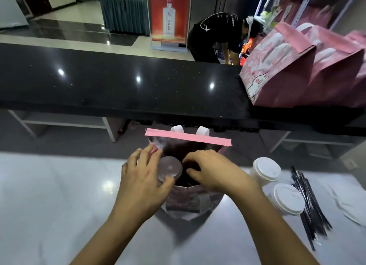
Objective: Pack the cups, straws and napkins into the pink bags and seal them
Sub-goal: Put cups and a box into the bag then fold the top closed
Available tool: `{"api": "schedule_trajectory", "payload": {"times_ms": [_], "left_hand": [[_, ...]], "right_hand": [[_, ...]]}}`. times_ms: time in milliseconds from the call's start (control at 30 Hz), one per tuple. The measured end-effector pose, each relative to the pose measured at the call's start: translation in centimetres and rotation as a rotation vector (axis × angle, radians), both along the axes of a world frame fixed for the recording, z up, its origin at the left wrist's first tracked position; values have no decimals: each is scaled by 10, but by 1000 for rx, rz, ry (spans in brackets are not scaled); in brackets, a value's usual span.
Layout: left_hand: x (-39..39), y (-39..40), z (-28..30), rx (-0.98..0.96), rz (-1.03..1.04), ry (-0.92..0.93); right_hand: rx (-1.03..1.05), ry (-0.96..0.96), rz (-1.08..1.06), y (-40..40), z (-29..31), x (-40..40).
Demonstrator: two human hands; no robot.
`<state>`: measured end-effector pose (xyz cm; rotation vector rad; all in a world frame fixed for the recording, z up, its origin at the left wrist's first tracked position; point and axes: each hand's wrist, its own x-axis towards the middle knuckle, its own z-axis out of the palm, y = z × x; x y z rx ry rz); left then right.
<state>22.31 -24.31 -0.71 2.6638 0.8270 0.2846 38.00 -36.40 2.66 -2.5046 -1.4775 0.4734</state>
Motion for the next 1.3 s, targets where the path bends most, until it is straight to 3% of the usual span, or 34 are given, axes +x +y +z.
{"api": "schedule_trajectory", "payload": {"times_ms": [200,300,700,1067,1300], "left_hand": [[21,-18,7,99,-210,-148],[42,-39,10,111,-298,-200],[134,-164,-5,93,-596,-214],[215,-295,-45,52,-664,-129],[242,-337,-66,38,-641,-28]], "right_hand": [[402,-107,-129,-31,-7,4],[477,-215,-214,-58,-17,8],[446,-225,-541,-216,-48,60],[328,-145,-669,-368,-103,151],[136,-256,-957,-439,-166,236]]}}
